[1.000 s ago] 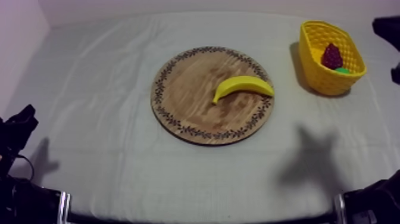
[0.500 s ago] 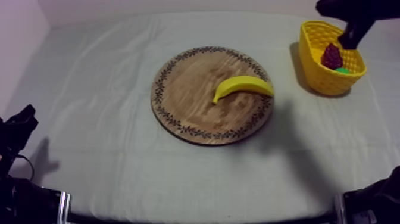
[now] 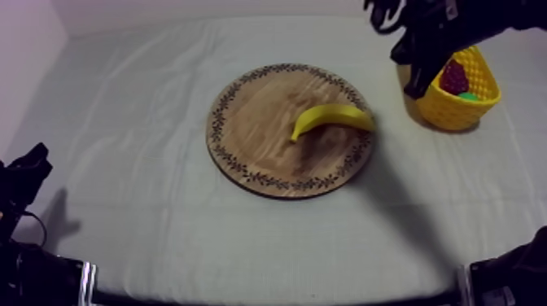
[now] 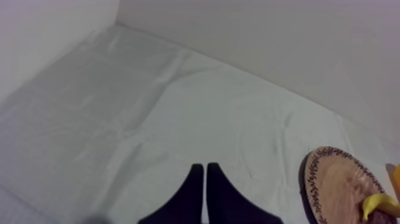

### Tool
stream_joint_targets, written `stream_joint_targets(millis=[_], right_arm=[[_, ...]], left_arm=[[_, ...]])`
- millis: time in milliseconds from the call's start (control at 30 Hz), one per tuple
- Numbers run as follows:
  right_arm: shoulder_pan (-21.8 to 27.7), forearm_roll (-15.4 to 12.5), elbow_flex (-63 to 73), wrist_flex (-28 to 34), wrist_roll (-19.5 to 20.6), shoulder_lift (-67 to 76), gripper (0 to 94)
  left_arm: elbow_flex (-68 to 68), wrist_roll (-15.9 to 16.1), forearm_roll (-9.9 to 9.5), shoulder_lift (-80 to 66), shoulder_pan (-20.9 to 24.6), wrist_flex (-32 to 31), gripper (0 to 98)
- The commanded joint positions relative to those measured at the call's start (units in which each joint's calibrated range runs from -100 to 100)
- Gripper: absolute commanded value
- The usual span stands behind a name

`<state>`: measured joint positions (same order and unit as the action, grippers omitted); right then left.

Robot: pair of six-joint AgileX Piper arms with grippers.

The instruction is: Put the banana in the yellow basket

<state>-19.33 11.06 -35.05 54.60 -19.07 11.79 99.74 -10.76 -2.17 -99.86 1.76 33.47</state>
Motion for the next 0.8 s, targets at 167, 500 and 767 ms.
stream_joint_targets(millis=[167, 500, 767], right_arm=[[-1.16, 1.5, 1.06, -0.29, -2.32, -5.17, 0.8], [-3.49, 3.48, 4.71, 0.95, -2.57, -9.34, 1.4], [-3.03, 1.25, 4.93, 2.15, -5.81, -9.66, 69.2]], left_arm=[[0.04, -0.01, 0.0, 0.03, 0.01, 0.0, 0.1], [0.04, -0.01, 0.0, 0.03, 0.01, 0.0, 0.1], [0.04, -0.01, 0.0, 0.03, 0.01, 0.0, 0.1]])
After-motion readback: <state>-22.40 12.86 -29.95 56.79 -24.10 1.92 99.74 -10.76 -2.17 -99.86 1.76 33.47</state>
